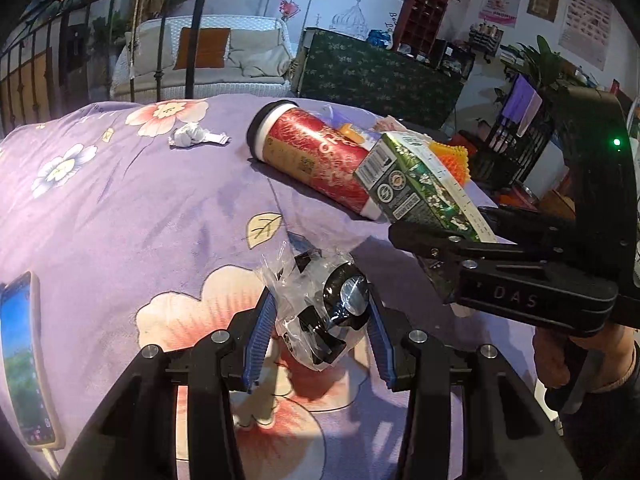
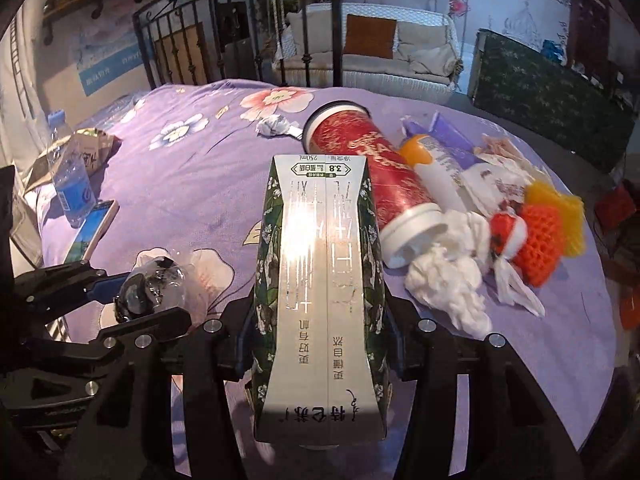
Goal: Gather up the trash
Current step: 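Grasp the green-and-white milk carton with the right gripper while the left holds the bag, then drop the carton into the black bin with the right gripper while the left drops the bag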
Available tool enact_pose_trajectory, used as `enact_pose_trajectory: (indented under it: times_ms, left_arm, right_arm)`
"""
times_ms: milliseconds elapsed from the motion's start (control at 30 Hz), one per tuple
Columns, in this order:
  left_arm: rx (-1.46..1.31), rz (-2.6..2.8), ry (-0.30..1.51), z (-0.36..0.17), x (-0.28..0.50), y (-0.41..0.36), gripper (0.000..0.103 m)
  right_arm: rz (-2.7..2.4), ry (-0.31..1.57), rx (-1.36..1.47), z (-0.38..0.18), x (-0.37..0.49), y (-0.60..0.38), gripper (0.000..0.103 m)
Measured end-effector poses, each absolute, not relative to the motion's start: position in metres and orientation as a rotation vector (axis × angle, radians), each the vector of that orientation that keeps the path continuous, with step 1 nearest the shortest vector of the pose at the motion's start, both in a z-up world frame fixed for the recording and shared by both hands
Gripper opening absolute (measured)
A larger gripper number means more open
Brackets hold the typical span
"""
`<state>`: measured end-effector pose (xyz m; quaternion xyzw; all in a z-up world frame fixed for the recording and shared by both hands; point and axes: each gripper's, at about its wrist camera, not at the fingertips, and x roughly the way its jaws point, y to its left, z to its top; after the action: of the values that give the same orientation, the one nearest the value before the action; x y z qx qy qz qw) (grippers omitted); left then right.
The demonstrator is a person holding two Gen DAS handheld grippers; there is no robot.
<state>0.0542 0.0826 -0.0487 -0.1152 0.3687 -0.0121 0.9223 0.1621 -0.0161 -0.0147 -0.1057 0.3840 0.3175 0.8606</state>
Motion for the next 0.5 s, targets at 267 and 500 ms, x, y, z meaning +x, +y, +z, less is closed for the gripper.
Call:
enact_pose_trajectory:
  times_ms: [267, 500]
  left_arm:
    - [-0.170, -0.187, 0.752, -0.042, 0.071, 0.024, 0.043]
    - [-0.140, -0.341, 0.754, -0.038, 0.090, -0.028, 0.043]
  right_arm:
    - [0.429, 0.758, -0.038, -0.003, 0.152, -0.135, 0.051]
    - [0.123, 0.792, 0.071, -0.016, 0.155, -0.261, 0.051]
